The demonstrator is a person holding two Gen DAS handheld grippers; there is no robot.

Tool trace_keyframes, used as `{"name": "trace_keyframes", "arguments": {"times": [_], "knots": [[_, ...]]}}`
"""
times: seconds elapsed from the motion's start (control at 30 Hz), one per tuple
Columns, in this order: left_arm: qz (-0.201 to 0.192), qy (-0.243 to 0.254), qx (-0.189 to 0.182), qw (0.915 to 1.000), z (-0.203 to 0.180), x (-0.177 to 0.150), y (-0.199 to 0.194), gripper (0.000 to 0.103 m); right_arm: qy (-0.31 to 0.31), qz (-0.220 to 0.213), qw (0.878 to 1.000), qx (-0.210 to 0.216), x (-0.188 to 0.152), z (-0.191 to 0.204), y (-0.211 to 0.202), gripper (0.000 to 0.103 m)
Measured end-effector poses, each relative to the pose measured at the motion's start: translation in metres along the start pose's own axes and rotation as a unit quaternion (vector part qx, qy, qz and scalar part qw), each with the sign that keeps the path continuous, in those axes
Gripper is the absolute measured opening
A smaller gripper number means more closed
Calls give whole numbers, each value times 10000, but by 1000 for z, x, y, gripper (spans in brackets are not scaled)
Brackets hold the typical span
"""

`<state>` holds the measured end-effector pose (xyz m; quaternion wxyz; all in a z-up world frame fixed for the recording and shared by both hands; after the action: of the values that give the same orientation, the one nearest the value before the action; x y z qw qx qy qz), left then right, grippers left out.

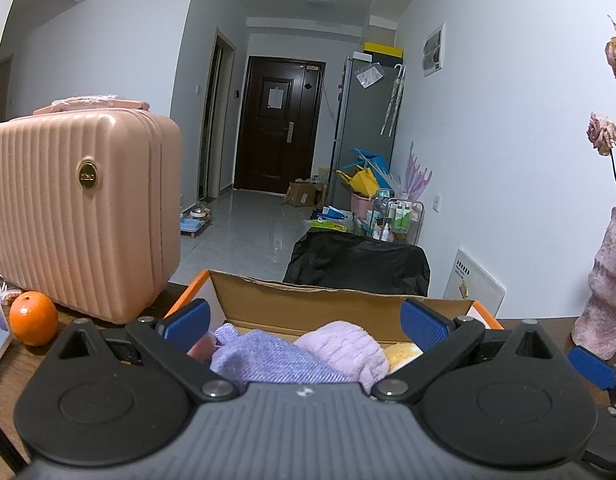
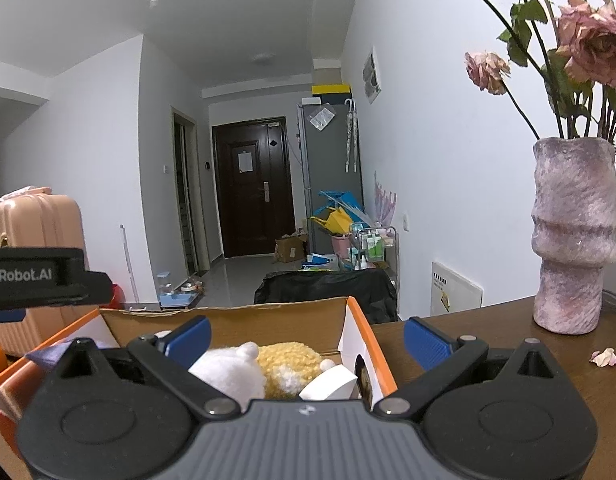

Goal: Organize soft objects
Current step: 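Open both tools to drop the wristband and foam block into the box, then move both tools back from the box toward the remaining items on the table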

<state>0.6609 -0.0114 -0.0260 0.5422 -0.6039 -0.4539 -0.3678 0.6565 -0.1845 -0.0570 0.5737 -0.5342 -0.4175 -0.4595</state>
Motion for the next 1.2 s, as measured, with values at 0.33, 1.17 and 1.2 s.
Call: {"name": "trace_keyframes", "arguments": {"times": [0.33, 1.17, 1.2], "knots": [[-11, 38, -34, 10000, 12, -12, -33, 103, -93, -60, 9999, 47, -7, 2, -34, 103], [285, 243, 225, 9990, 71, -64, -147, 103, -283, 158, 9986, 411, -42, 39, -152, 103], [304, 249, 244, 9989, 74, -67, -152, 103, -290, 180, 9985, 429, -44, 42, -157, 103]]}}
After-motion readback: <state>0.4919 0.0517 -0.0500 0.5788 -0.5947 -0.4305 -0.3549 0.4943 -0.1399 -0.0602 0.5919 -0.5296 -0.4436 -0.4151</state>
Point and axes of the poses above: each gripper's, at about its wrist camera, not at the fingertips, and y roughly the way its jaws point, z to its left, x to its top, the point moved 9 cm from there along y, roughly the way its jaws point, and after that the axes turned 4 degrees about -x, right-handed, at the moved point
